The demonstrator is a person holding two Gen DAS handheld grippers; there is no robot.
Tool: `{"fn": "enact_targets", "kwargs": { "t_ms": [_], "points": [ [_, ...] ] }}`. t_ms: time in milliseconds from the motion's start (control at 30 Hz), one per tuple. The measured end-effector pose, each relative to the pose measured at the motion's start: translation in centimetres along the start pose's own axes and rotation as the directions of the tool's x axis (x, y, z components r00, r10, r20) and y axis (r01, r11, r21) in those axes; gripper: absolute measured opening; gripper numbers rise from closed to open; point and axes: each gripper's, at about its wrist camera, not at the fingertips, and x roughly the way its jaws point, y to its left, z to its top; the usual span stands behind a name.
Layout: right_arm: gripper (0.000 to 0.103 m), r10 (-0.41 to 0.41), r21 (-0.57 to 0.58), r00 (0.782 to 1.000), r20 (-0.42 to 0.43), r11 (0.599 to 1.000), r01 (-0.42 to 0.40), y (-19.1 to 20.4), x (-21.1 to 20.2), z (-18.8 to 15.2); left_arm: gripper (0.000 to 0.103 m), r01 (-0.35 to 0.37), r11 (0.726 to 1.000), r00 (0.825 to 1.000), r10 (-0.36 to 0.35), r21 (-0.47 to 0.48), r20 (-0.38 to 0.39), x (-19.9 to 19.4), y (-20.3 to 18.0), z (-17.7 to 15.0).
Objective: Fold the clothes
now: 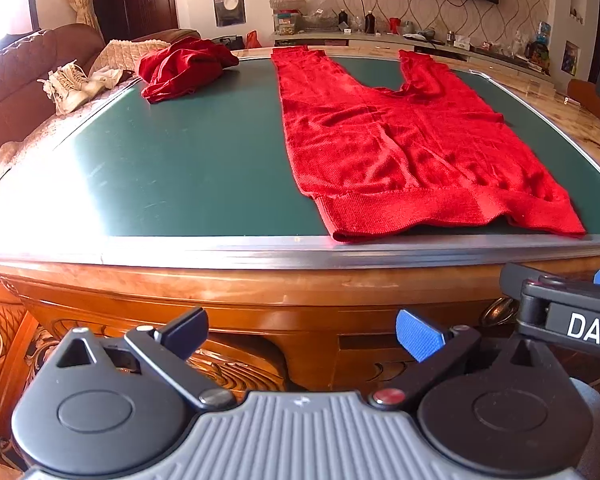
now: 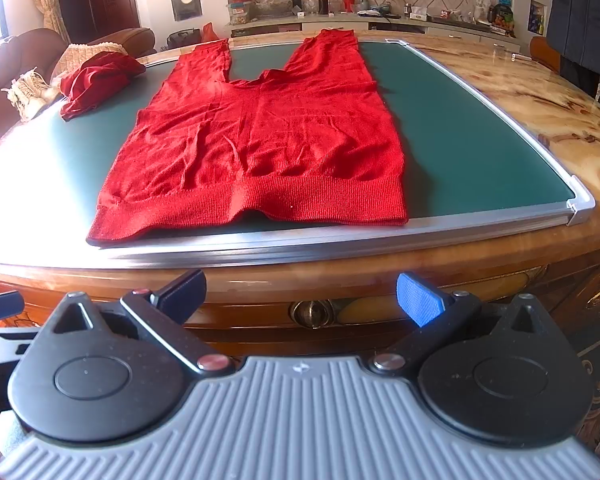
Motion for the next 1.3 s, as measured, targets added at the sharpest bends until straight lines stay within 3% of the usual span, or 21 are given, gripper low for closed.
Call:
{"fn": "enact_targets", "kwargs": {
  "t_ms": [1300],
  "points": [
    [0.103, -0.002, -0.006, 1.000, 0.000, 1.000, 0.002, -0.9, 0.1, -0.1, 0.103, -0.001, 1.000, 1.000, 0.001, -0.005, -0.002, 0.2, 0.2, -0.1]
  ]
}}
